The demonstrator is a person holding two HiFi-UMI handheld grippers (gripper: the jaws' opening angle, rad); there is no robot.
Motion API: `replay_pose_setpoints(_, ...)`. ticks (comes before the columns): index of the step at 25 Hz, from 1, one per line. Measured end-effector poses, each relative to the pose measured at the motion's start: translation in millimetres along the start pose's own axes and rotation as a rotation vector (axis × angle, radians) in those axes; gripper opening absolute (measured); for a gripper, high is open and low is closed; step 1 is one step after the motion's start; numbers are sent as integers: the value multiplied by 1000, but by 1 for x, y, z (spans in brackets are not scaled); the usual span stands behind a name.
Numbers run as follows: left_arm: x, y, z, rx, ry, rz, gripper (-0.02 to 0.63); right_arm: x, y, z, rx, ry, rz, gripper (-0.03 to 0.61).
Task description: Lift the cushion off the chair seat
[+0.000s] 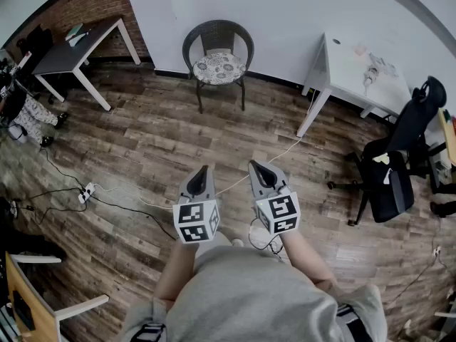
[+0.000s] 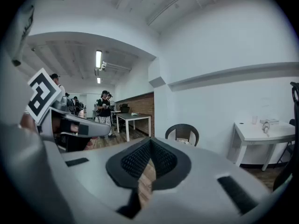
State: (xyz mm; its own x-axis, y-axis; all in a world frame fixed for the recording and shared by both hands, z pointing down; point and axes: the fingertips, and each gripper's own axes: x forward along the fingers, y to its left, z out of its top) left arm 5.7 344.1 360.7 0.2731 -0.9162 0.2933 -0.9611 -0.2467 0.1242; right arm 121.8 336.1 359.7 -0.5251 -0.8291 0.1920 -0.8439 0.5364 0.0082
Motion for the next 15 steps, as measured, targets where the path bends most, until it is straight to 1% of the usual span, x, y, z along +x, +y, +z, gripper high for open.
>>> replay_pose_setpoints(5, -18, -10, -4, -6, -16, 4, 9, -24, 8, -3, -20, 4, 1, -2)
replay_pose_setpoints(10, -26, -13, 3, 2, -43, -4, 10, -32, 9, 4, -16, -15, -4, -3)
replay_pose_setpoints(15, -36, -9, -1, 6, -50, -7, 10, -37, 20, 5, 4, -31, 4, -3)
